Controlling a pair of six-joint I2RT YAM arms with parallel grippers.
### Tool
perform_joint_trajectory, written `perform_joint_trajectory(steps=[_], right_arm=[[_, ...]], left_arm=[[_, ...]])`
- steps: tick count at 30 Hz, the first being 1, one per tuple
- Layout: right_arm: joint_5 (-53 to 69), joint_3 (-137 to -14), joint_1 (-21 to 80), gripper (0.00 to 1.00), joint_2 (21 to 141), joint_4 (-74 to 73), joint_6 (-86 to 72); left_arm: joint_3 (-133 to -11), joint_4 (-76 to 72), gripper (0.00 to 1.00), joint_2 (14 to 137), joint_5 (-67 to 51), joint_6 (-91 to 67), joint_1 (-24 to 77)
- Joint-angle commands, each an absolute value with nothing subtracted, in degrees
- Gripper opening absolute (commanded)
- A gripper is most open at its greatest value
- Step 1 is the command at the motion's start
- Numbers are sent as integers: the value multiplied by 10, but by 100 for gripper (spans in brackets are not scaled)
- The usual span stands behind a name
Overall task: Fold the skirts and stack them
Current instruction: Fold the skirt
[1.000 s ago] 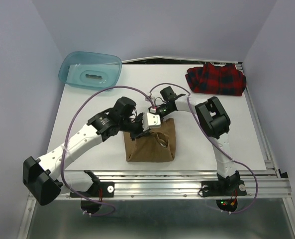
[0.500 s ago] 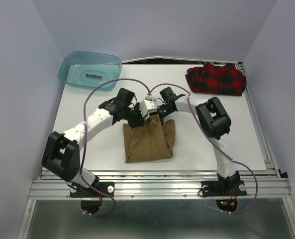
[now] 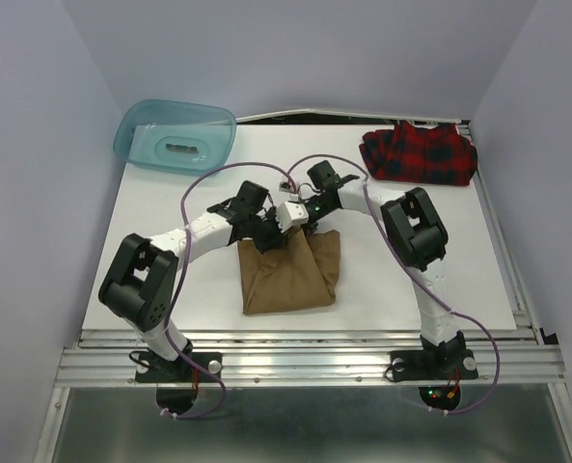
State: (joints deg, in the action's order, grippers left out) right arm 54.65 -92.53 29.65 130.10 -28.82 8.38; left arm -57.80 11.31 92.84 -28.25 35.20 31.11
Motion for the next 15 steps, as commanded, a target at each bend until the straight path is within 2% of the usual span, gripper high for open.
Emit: perform_joint_trajectory(steps=[1,2,3,7,11,15], right_arm=[[375,-1007,287,54,1305,-342,91],[330,-1039,287,59,1308,-362,92],[330,-1050,282,59,1306,-366,88],[241,-1089,255,70,1281,-376,62],[271,-1095,194,68,1240,-405,47],[308,-1028,174,62,1155,-406,56]], left_arm=[[-570,82,0,942,-266,350,310],[-573,82,0,947,-260,345,310],[-576,82,0,953,-258,343,310],[-589,91,0,984,-250,329,309],[-598,93,4,996,-260,304,308],[-634,118,15,1026,-277,285,290]])
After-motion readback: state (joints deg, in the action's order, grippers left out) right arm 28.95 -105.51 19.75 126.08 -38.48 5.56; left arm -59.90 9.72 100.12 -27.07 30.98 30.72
